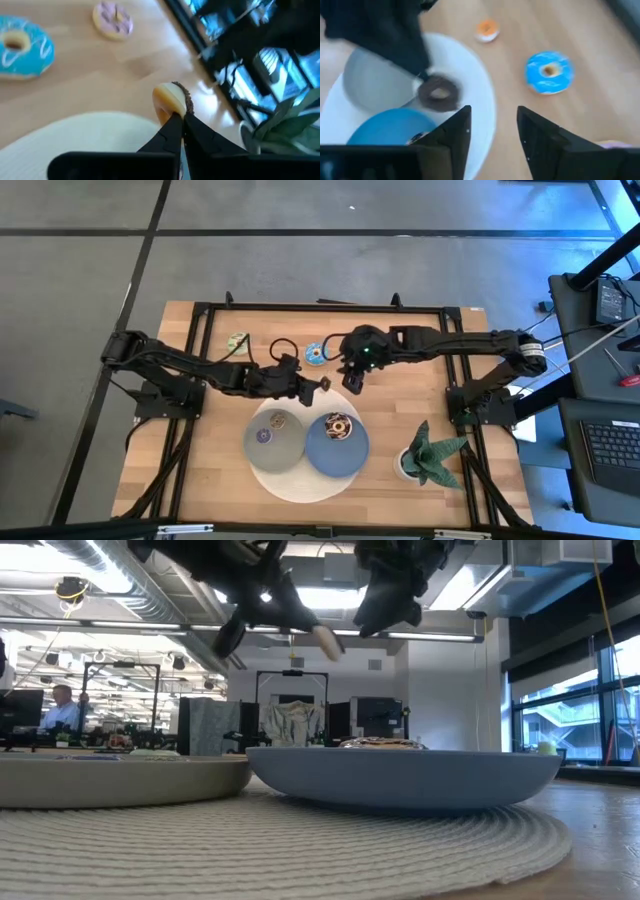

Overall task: Pick & Place donuts
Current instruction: Put the small black donut on the gray plate

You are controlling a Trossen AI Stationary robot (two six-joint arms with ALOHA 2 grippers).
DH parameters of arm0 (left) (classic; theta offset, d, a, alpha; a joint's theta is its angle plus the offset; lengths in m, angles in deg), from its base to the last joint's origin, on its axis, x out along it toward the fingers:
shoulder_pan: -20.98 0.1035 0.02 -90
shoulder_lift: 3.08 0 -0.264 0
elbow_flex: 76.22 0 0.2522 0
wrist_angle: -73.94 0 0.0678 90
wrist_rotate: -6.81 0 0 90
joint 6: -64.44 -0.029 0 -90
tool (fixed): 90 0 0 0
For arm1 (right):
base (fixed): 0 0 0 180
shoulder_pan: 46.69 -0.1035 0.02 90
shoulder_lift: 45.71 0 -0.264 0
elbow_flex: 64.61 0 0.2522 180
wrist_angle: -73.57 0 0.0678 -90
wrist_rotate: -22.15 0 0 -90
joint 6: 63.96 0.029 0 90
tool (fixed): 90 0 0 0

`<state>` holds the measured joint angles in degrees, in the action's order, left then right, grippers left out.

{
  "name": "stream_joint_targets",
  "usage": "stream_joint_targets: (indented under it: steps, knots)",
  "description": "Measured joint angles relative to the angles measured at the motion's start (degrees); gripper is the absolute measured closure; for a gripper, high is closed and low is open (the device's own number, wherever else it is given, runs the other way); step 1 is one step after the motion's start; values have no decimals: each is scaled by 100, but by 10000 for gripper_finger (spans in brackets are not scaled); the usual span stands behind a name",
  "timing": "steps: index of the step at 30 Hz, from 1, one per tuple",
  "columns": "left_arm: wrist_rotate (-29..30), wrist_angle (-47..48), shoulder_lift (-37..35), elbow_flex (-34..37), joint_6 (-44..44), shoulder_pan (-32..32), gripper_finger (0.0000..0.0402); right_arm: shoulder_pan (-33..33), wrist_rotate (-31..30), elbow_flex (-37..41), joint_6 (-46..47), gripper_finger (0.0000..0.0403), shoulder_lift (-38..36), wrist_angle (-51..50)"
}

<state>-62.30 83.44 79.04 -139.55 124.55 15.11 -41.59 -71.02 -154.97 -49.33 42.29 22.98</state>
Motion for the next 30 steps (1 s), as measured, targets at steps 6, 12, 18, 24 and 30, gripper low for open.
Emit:
stream_joint_targets:
  steps: [6,12,18,24,30]
  knots:
    - [-1616,611,-115,4,273,-69,396,1,-897,-7,-189,220,-445,-264]
    - [-2333,1438,-128,4,1041,-562,397,-1,-1421,-7,-267,218,-659,-574]
    - [-2302,2389,-128,4,1960,-1137,395,-1,-1435,-7,-359,218,-661,-583]
    - [-1845,2411,-128,242,2592,-1365,398,4,-1522,-7,-466,218,-659,-341]
    - [-1717,2222,-128,495,2785,-1397,398,5,-1522,-7,-471,218,-657,-266]
